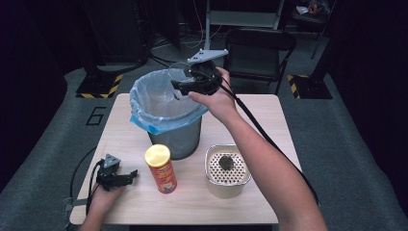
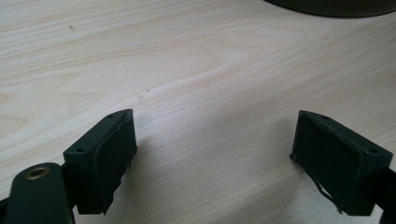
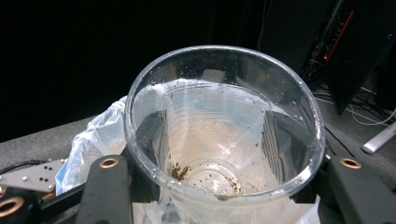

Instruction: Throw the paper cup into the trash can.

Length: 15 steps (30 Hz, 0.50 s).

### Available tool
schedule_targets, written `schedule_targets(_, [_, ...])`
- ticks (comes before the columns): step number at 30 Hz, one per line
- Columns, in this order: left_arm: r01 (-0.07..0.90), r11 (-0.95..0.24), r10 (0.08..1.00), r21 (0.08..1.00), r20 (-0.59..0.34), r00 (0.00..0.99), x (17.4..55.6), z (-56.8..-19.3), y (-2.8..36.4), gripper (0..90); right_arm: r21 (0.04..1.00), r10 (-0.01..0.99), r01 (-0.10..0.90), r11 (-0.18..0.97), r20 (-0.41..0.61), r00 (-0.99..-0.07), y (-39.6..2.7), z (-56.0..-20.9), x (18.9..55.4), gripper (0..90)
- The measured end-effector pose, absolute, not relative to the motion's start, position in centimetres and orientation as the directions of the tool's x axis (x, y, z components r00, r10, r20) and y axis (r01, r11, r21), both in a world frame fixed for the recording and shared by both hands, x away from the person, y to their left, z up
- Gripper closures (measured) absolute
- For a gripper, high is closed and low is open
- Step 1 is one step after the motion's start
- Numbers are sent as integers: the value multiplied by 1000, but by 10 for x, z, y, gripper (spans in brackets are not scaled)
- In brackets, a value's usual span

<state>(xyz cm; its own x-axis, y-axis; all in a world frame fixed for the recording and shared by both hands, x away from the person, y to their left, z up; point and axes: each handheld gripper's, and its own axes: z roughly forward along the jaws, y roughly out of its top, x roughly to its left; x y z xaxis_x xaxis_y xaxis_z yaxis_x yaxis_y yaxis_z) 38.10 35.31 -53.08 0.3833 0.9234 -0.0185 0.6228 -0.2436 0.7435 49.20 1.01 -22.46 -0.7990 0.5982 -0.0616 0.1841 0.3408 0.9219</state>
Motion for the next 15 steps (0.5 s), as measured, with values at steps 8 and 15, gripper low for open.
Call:
schedule_targets(8, [624,-249,923,741,-14,385,381,-531,353,135,920,586,187,346,-56,-808,17,-235,505,406])
schedule_targets(15, [625,-247,924,741,-14,382,381,-531,353,135,909,564,192,370,-56,-824,26,-246,513,297])
